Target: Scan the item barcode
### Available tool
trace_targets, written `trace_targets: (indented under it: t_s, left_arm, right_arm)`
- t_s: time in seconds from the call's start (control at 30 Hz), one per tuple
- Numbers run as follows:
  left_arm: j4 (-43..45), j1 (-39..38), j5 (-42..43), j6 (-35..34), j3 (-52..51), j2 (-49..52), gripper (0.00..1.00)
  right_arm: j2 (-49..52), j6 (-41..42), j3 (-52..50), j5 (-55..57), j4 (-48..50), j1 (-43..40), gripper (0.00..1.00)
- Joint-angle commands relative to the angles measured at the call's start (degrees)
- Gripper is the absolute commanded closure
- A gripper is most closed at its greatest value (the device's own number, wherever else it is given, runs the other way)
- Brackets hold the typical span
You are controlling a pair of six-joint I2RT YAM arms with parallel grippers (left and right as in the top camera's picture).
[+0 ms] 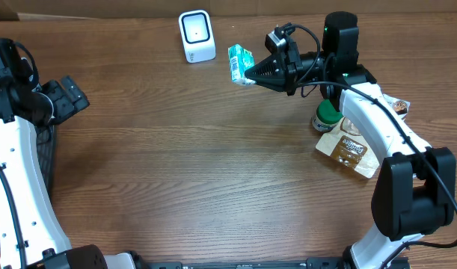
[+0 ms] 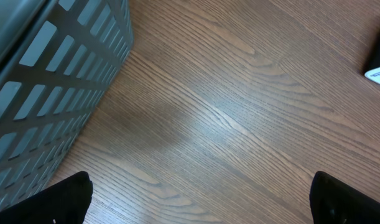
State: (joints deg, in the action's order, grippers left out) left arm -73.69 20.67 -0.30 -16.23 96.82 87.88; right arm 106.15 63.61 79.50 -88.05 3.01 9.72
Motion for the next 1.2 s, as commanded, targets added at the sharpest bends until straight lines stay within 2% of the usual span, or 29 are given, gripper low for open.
trace_targets:
  t_s: [0.0, 0.3, 0.67, 0.77, 0.93, 1.17]
  left_arm:
    - [0.2, -0.1, -0.5, 1.0, 0.4, 0.0, 0.01]
    - [0.2, -0.1, -0.5, 1.0, 0.4, 0.0, 0.0]
    - [0.2, -0.1, -0.5, 1.0, 0.4, 0.0, 0.0]
    - [0.2, -0.1, -0.5, 1.0, 0.4, 0.0, 0.0]
    - [0.2, -0.1, -0.5, 1.0, 0.4, 0.0, 0.0]
    - [0.2, -0.1, -0.5, 1.0, 0.4, 0.0, 0.01]
  right_arm:
    - [-1.0, -2.3, 1.1, -1.9, 0.3, -0.4, 0.96]
    - [-1.0, -6.4, 1.1, -1.9, -2.2, -0.3, 0.96]
    - [-1.0, -28.7, 1.1, 0.9, -21.2, -0.3, 0.96]
    - [-1.0, -33.6, 1.1, 7.6, -28.5, -0.3, 0.96]
    - [-1.0, -42.1, 1.1, 28.4, -44.2, 0.9, 0.96]
    - [-1.0, -43.1, 4.0, 55.3, -53.3, 4.8, 0.96]
